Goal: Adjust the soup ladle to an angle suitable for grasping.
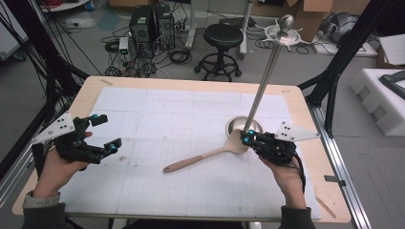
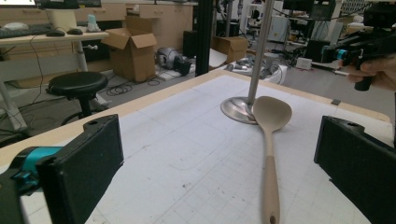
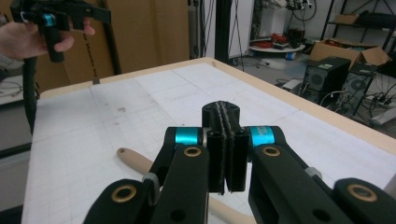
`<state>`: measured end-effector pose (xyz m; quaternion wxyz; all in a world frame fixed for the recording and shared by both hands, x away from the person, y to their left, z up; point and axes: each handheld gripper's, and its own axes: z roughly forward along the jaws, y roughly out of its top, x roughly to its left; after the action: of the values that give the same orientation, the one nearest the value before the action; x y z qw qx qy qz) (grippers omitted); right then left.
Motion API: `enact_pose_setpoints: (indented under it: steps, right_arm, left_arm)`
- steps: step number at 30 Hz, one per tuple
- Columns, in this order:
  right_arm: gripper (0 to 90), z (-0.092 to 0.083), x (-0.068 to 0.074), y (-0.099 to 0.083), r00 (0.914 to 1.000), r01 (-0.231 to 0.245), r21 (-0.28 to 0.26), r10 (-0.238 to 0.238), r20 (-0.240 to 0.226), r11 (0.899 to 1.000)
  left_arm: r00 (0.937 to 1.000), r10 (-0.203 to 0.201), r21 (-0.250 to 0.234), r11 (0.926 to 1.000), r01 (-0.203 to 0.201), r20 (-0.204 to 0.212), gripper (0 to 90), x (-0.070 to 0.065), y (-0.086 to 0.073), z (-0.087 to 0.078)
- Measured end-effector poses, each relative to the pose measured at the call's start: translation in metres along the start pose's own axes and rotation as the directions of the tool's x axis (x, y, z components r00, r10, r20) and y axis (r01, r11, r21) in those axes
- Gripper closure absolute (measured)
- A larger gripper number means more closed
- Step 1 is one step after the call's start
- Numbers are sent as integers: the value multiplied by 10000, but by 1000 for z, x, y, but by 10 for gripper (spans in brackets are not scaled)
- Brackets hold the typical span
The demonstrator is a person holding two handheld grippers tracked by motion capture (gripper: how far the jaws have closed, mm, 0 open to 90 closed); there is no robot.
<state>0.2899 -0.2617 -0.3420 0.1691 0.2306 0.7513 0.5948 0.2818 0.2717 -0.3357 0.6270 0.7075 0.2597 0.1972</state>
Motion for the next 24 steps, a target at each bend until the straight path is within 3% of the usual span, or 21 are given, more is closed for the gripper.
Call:
enact_pose_setpoints:
  steps: [9, 14, 24]
  right_arm:
    - [900, 30, 5, -8, 9964, -832, 798, 845, -124, 9933]
    - [899, 51, 6, -13, 9988, -400, 1454, 439, -237, 9886]
    - [900, 74, 1, -24, 9972, -738, 2459, 742, 74, 9665]
  left_arm:
    - [10000, -58, -42, 10000, 58, -71, 18, 2, -1, -3]
    - [9999, -95, 17, 10000, 95, -107, 18, 3, -2, -2]
    - [9998, -131, 27, 9999, 132, -128, 18, 3, -3, -3]
